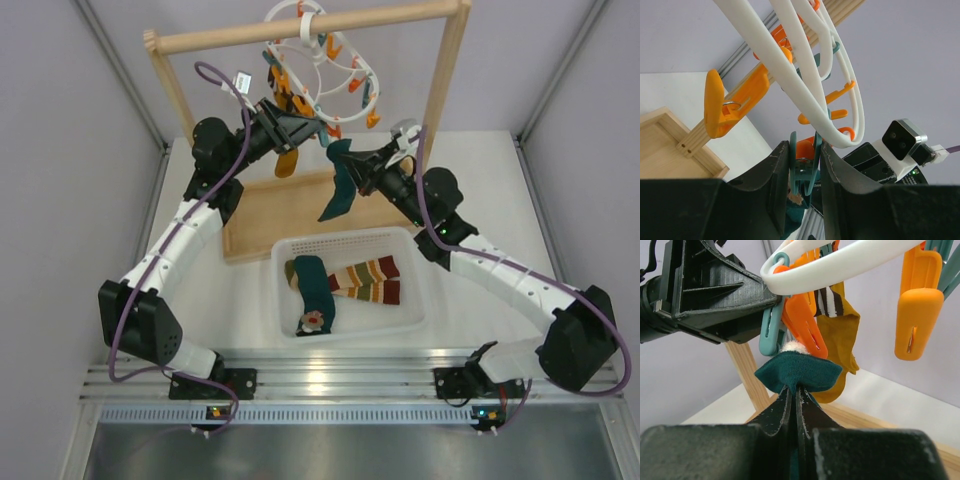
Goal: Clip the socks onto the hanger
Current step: Clamp the sock onto the hanger.
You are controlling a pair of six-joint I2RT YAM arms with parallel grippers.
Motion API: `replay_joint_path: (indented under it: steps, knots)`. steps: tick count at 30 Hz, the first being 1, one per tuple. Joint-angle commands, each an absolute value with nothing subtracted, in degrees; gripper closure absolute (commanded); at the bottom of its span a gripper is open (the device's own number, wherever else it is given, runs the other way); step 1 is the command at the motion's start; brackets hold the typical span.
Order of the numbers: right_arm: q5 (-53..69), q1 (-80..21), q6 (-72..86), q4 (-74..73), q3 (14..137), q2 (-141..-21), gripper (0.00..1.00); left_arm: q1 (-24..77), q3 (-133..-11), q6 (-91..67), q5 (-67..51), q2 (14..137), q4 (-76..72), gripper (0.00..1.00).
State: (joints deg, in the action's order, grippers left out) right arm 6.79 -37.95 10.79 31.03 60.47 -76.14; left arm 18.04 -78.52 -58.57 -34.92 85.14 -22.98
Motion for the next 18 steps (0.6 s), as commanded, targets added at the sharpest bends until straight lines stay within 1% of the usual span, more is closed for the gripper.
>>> replay_joint_path:
  steps: [1,18]
  knots:
    - [6.15,-37.44,14.32,35.33,64.07,-76.9,1.0,17.23,-78.49,-59.94,-32.43,85.87,-25.84,1.0]
    - [7.3,-38.85,17.23,36.56,66.36,-79.1,1.0,17.58,-78.66,-60.21,-32.17,86.31,-25.66,1.0]
